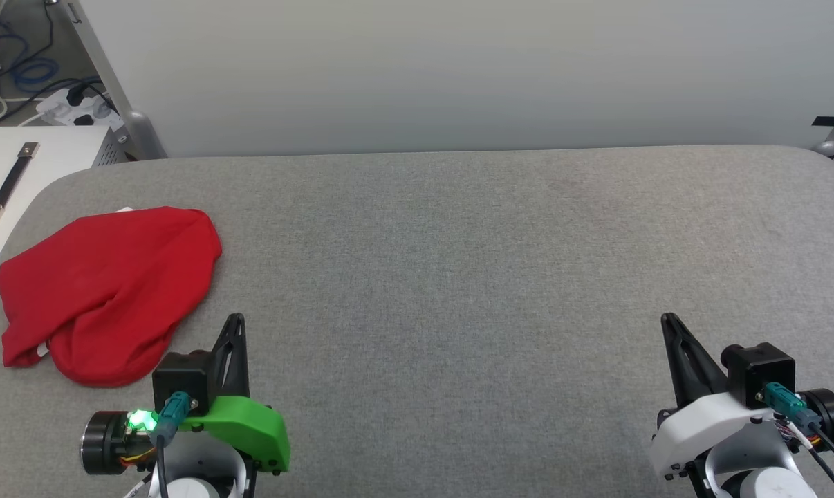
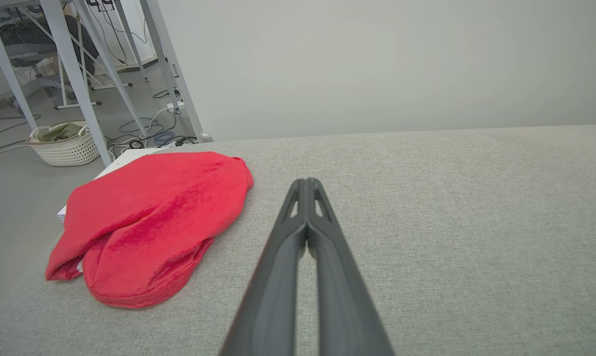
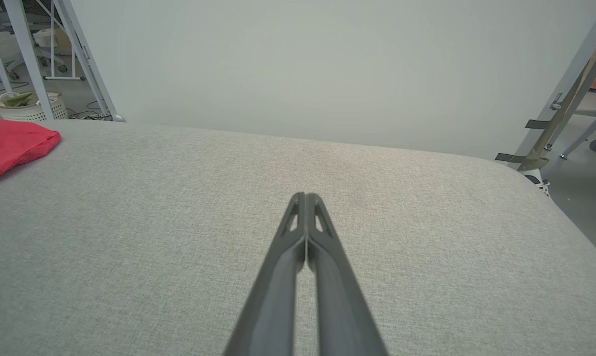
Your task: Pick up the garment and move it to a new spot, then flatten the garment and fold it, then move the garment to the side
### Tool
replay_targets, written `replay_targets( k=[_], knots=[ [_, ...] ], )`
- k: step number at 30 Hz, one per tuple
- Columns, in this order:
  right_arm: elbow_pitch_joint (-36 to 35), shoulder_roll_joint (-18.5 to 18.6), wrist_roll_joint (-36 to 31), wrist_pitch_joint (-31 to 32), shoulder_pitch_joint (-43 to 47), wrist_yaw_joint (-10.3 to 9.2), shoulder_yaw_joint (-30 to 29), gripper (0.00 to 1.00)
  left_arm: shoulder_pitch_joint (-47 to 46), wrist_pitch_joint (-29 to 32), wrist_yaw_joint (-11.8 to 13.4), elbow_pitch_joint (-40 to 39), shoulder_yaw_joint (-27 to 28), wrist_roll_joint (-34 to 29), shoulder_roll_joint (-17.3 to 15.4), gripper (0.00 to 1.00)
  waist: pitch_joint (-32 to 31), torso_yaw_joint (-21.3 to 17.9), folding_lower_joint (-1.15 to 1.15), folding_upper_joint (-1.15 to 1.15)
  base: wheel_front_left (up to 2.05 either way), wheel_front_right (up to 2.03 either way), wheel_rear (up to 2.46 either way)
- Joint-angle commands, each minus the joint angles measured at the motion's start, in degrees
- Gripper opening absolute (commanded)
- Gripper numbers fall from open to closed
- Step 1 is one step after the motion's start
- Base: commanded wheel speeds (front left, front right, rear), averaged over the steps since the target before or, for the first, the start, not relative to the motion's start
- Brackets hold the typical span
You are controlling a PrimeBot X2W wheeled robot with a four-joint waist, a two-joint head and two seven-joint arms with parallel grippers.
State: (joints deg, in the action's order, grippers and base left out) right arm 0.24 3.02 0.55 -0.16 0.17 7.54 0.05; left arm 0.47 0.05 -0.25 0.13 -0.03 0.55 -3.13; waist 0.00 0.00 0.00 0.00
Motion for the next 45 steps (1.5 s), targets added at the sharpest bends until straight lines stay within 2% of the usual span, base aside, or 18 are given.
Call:
replay_targets(
  k=[1,29,30,45],
  knots=[
    [-0.2,-0.1,-0.6,0.2,-0.2,-0.05,0.0,0.00,-0.5,0.0,0.2,-0.1,0.0,-0.6,0.2,0.00,0.0,0.0,0.00,0.00,0.00,0.00,0.00],
    [-0.2,-0.1,-0.6,0.2,-0.2,-0.05,0.0,0.00,-0.5,0.0,0.2,-0.1,0.0,-0.6,0.2,0.00,0.0,0.0,0.00,0.00,0.00,0.00,0.00],
    [0.0,0.0,0.0,0.0,0.0,0.00,0.0,1.00,0.0,0.0,0.0,0.0,0.0,0.0,0.0,1.00,0.0,0.0,0.00,0.00,0.00,0.00,0.00],
    [0.6,0.0,0.9,-1.2,0.3,0.00,-0.2,1.00,0.2,-1.2,0.0,0.9,-0.1,1.3,0.0,1.00,0.0,0.0,0.00,0.00,0.00,0.00,0.00]
  ],
)
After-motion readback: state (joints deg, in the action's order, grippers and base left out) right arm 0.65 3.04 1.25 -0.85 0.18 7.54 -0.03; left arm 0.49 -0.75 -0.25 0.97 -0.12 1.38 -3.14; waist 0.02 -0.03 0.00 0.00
